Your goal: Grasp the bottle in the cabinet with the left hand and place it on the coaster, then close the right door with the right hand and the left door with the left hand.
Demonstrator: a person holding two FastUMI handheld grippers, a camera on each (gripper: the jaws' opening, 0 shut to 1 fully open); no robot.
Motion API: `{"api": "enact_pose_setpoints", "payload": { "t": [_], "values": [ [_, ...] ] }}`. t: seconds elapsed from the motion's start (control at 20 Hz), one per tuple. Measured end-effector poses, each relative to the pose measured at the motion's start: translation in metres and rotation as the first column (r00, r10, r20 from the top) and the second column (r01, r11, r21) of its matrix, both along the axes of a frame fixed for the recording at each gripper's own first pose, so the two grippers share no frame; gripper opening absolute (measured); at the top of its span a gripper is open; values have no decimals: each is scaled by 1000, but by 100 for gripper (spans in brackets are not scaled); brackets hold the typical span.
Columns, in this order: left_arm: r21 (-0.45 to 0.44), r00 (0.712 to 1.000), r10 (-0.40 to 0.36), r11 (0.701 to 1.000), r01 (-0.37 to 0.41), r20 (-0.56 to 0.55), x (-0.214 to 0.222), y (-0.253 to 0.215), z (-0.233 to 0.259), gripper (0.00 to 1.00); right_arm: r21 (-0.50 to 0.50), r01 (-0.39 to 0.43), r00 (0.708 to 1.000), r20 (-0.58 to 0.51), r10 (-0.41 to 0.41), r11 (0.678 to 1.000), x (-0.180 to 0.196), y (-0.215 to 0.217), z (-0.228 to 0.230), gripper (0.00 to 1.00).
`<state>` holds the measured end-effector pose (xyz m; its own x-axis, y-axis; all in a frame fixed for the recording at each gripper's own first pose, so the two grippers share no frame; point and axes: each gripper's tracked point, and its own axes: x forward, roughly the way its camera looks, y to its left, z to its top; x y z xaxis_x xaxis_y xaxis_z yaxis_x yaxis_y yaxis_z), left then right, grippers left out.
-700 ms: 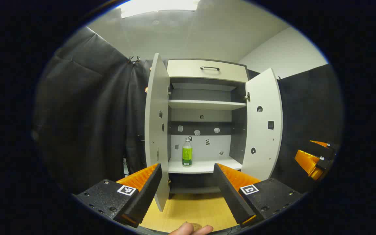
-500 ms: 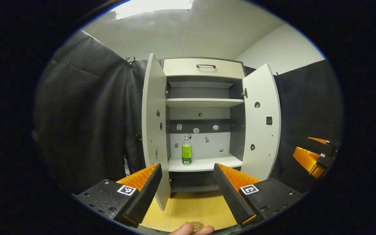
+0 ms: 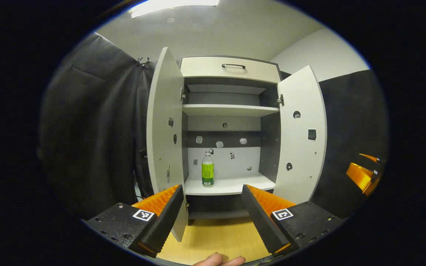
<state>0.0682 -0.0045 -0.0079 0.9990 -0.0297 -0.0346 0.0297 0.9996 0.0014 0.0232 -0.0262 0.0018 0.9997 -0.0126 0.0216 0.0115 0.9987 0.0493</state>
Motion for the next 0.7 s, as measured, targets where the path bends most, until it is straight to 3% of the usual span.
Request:
{"api": "enact_pose_setpoints", "payload": {
  "t": [0.4, 0.7],
  "values": [
    [-31, 999, -36, 999, 36, -10, 61, -7, -22, 100, 8, -43, 999, 17, 43, 999, 21, 19, -5, 95],
    [-37, 998, -60, 998, 60, -13, 123, -8, -42, 100, 3, -11, 1000, -3, 11, 1000, 51, 19, -20, 96]
  ]
}}
